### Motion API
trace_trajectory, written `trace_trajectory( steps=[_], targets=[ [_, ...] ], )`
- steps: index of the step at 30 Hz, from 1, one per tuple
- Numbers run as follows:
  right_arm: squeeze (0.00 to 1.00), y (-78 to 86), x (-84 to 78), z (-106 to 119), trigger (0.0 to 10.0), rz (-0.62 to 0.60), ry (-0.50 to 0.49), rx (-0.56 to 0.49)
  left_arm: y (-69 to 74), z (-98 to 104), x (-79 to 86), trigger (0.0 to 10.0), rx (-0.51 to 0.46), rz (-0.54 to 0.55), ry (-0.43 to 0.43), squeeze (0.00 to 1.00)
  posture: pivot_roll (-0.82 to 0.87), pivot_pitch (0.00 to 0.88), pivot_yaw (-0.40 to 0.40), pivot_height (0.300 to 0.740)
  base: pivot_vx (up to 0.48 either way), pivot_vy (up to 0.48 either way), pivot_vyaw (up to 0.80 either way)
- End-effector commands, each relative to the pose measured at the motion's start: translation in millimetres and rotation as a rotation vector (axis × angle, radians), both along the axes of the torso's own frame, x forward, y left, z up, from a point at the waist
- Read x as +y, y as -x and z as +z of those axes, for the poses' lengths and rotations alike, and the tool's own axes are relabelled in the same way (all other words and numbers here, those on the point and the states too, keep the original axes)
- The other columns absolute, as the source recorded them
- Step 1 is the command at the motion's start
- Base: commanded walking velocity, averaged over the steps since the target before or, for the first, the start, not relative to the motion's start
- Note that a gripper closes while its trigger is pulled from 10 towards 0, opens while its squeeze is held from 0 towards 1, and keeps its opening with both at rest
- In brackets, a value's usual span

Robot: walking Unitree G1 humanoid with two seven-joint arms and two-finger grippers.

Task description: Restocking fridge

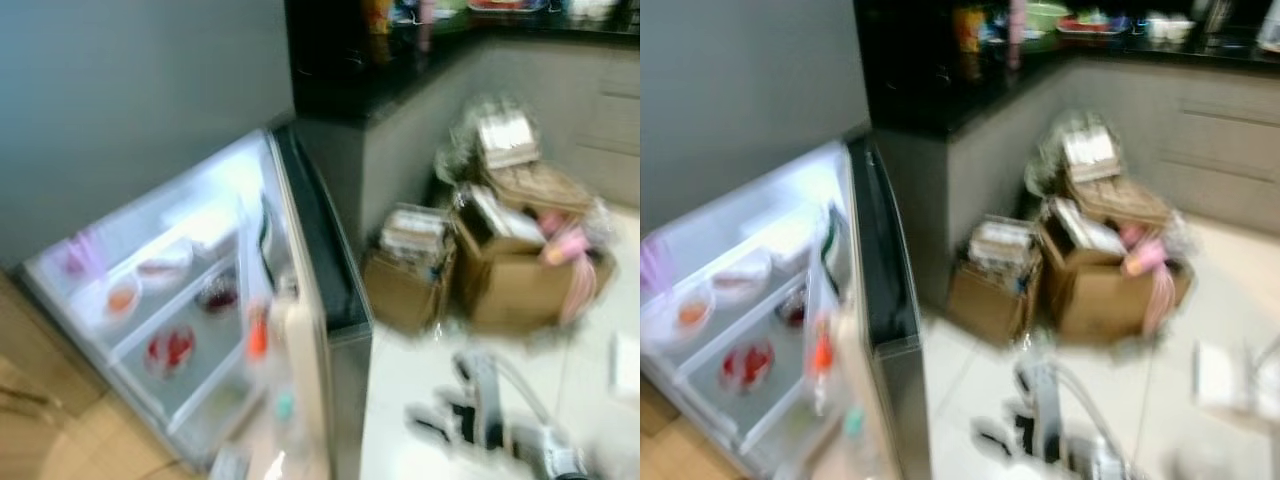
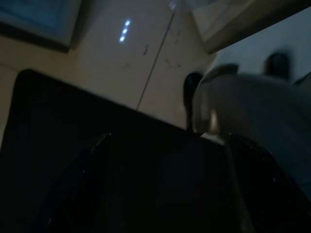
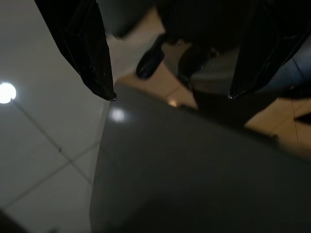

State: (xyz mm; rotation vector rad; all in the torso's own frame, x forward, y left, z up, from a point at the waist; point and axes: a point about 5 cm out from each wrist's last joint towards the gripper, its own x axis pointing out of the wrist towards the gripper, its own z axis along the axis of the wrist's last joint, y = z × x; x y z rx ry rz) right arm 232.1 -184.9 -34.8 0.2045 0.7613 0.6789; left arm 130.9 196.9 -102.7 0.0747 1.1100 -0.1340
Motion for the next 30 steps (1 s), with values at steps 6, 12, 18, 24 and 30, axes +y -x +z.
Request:
trace_trajectory(
  steps=[6, 12, 18, 24, 30],
  targets=[
    [0.0, -12.0, 0.0, 8, 10.0, -0.007, 0.024, -0.059, 10.0, -4, -2.8, 10.0, 0.038, -0.02, 0.001, 0.0, -0.02, 0.0, -0.039, 0.74, -0.112, 0.0, 0.0],
    [0.0, -32.0, -3.5, 24, 10.0, -0.097, 0.005, -0.155, 9.5, -4, -2.6, 10.0, 0.038, -0.027, -0.003, 0.0, -0.02, 0.0, -0.038, 0.74, 0.0, 0.0, 0.0],
    [0.0, -46.6, -4.2, 40, 10.0, -0.103, -0.026, -0.234, 9.0, -3, -3.1, 10.0, 0.035, -0.027, 0.0, 0.0, -0.02, 0.0, -0.041, 0.74, 0.0, 0.0, 0.62],
    [0.0, -53.9, 1.3, 50, 10.0, -0.063, -0.061, -0.28, 8.6, -3, -3.8, 10.0, 0.034, -0.026, 0.005, 0.0, -0.02, 0.0, -0.041, 0.74, 0.0, 0.0, 0.75],
    [0.0, -54.7, 8.4, 53, 10.0, -0.029, -0.104, -0.298, 8.2, -3, -4.4, 10.0, 0.033, -0.027, 0.008, 0.0, -0.02, 0.0, -0.04, 0.74, 0.0, 0.0, 0.75]
  ],
)
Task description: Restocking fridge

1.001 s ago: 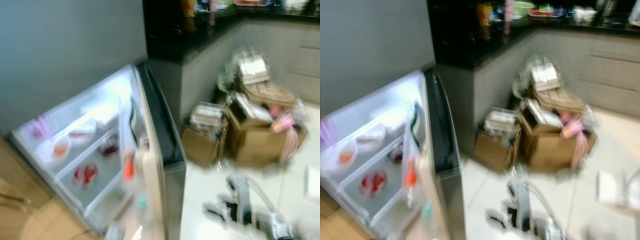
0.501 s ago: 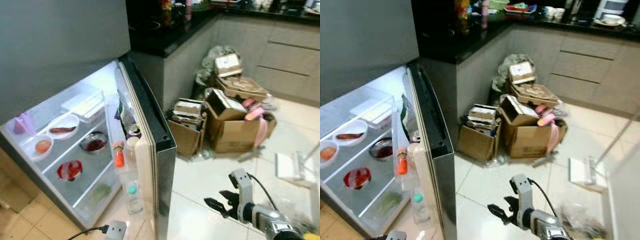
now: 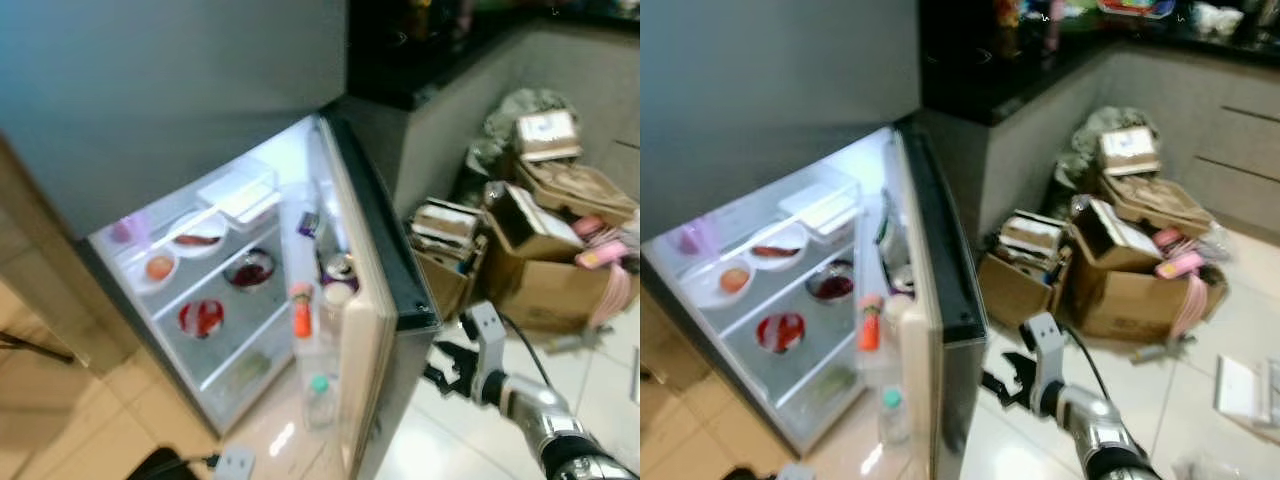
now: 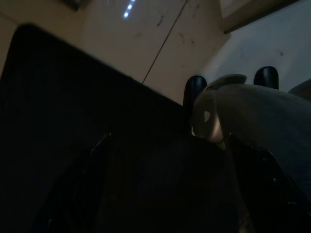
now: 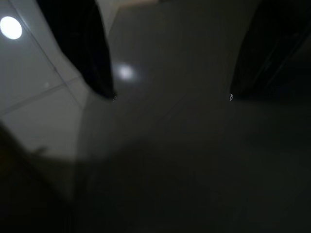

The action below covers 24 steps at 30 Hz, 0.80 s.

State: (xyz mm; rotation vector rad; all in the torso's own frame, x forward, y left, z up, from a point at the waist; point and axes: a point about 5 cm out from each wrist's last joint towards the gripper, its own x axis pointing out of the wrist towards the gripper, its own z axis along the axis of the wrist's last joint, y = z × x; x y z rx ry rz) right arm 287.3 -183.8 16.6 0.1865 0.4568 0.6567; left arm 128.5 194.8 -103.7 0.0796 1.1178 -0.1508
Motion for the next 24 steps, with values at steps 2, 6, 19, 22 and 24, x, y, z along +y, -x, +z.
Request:
trace_trajectory(
  steps=[2, 6, 19, 22, 24],
  targets=[
    [0.0, 0.9, 8.8, 2, 10.0, 0.051, -0.043, -0.019, 5.7, -2, -2.5, 10.0, 0.024, -0.011, 0.005, 0.0, -0.02, 0.0, -0.041, 0.74, 0.0, 0.0, 0.75],
    [0.0, 0.7, 11.8, 7, 10.0, 0.096, -0.075, -0.043, 5.3, -2, -3.0, 10.0, 0.023, -0.015, 0.006, 0.0, -0.02, 0.0, -0.04, 0.74, 0.0, 0.0, 0.75],
    [0.0, -19.5, 51.8, 47, 10.0, 0.255, -0.197, -0.204, 3.7, -2, -4.0, 10.0, 0.019, -0.012, 0.013, 0.0, -0.02, 0.0, -0.041, 0.74, 0.0, 0.0, 0.75],
    [0.0, -32.4, 73.7, 71, 10.0, 0.3, -0.212, -0.287, 3.2, -2, -4.4, 10.0, 0.018, -0.003, 0.018, 0.0, -0.02, 0.0, -0.044, 0.74, 0.0, 0.0, 0.74],
    [0.0, -35.7, 78.2, 76, 10.0, 0.309, -0.202, -0.305, 3.2, -2, -4.5, 10.0, 0.017, 0.0, 0.02, 0.0, -0.02, 0.0, -0.045, 0.74, 0.0, 0.0, 0.73]
  ],
)
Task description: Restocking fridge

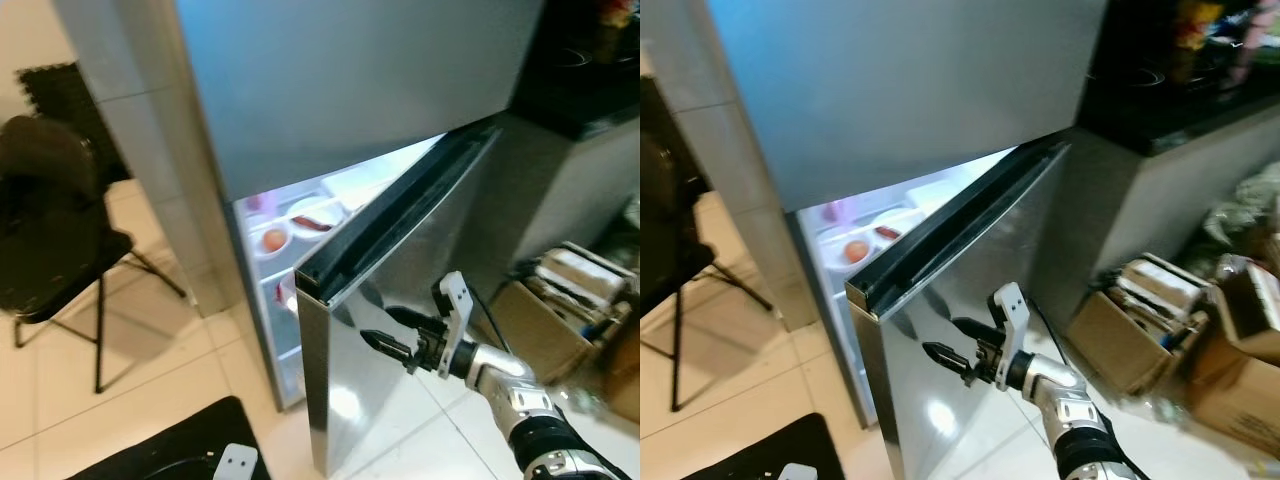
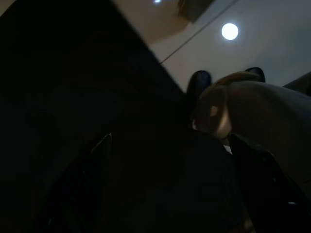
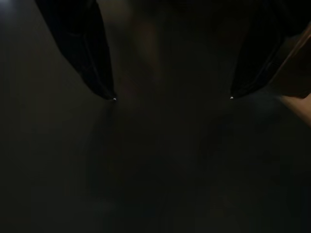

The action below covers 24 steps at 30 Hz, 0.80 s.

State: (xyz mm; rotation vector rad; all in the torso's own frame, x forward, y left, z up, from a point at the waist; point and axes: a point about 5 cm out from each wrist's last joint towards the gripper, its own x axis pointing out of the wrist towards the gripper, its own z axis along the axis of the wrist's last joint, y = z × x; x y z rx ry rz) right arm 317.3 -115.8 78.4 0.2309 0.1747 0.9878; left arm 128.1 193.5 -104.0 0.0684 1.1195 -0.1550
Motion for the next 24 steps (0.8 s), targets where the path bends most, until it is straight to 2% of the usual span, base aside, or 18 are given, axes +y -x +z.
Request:
trace_trajectory(
  steps=[1, 3, 4, 6, 7, 10, 13, 15, 18, 19, 21, 22, 23, 24],
  targets=[
    [0.0, -7.3, 12.1, 16, 10.0, 0.027, 0.003, -0.066, 2.7, -1, -3.3, 10.0, 0.014, -0.001, 0.01, 0.0, -0.02, 0.0, -0.045, 0.74, 0.0, 0.0, 0.72],
    [0.0, -11.1, 13.5, 18, 10.0, 0.011, 0.033, -0.082, 2.8, -1, -3.3, 10.0, 0.014, 0.0, 0.01, 0.0, -0.02, 0.0, -0.045, 0.74, 0.0, 0.0, 0.73],
    [0.0, -19.8, 16.0, 24, 10.0, -0.018, 0.071, -0.099, 2.9, -2, -3.5, 10.0, 0.014, 0.002, 0.011, 0.0, -0.01, 0.0, -0.048, 0.74, 0.0, 0.0, 0.64],
    [0.0, -24.2, 16.9, 28, 10.0, -0.032, 0.084, -0.109, 2.9, -2, -3.6, 10.0, 0.013, 0.003, 0.011, 0.0, -0.01, 0.0, -0.048, 0.74, 0.0, 0.0, 0.65],
    [0.0, -31.6, 17.6, 35, 10.0, -0.065, 0.107, -0.125, 2.9, -2, -3.9, 10.0, 0.013, 0.005, 0.011, 0.0, -0.01, 0.0, -0.048, 0.74, 0.0, 0.0, 0.74],
    [0.0, -37.7, 17.0, 39, 10.0, -0.104, 0.137, -0.132, 2.8, -2, -4.1, 10.0, 0.013, 0.003, 0.01, 0.0, 0.0, 0.0, -0.051, 0.74, 0.0, 0.0, 0.74],
    [0.0, -52.2, 9.0, 44, 10.0, -0.27, 0.258, -0.145, 2.5, -2, -4.4, 10.0, 0.014, -0.001, 0.008, 0.0, 0.0, 0.0, -0.056, 0.74, 0.0, 0.0, 0.46],
    [0.0, -56.6, 4.0, 46, 10.0, -0.342, 0.267, -0.128, 2.5, -2, -4.6, 10.0, 0.014, -0.001, 0.008, 0.0, 0.01, 0.0, -0.058, 0.74, 0.0, 0.0, 0.0],
    [0.0, -55.7, 0.0, 39, 10.0, -0.368, 0.3, -0.1, 2.7, -2, -4.5, 10.0, 0.013, 0.011, 0.012, 0.0, 0.01, 0.0, -0.059, 0.74, 0.0, 0.0, 0.0],
    [0.0, -51.0, -0.7, 30, 10.0, -0.345, 0.313, -0.068, 2.8, -2, -4.6, 10.0, 0.012, 0.019, 0.016, 0.0, 0.01, 0.0, -0.059, 0.74, 0.0, 0.0, 0.0],
    [0.0, -49.2, -0.8, 26, 10.0, -0.336, 0.319, -0.058, 2.8, -2, -4.7, 10.0, 0.012, 0.021, 0.017, 0.0, 0.01, 0.0, -0.059, 0.74, 0.0, 0.0, 0.0],
    [0.0, -39.4, -0.4, 10, 10.0, -0.276, 0.35, -0.014, 2.5, -2, -4.7, 10.0, 0.011, 0.022, 0.018, 0.0, 0.01, 0.0, -0.057, 0.74, 0.0, 0.0, 0.0],
    [0.0, -39.4, -0.4, 10, 10.0, -0.276, 0.35, -0.014, 2.5, -2, -4.7, 10.0, 0.011, 0.022, 0.018, 0.0, 0.01, 0.0, -0.057, 0.74, 0.0, 0.0, 0.0],
    [0.0, -28.2, -0.2, -6, 10.0, -0.211, 0.379, 0.025, 2.2, -1, -4.7, 10.0, 0.011, 0.019, 0.016, 0.0, 0.0, 0.0, -0.052, 0.74, 0.0, 0.0, 0.0]
  ],
)
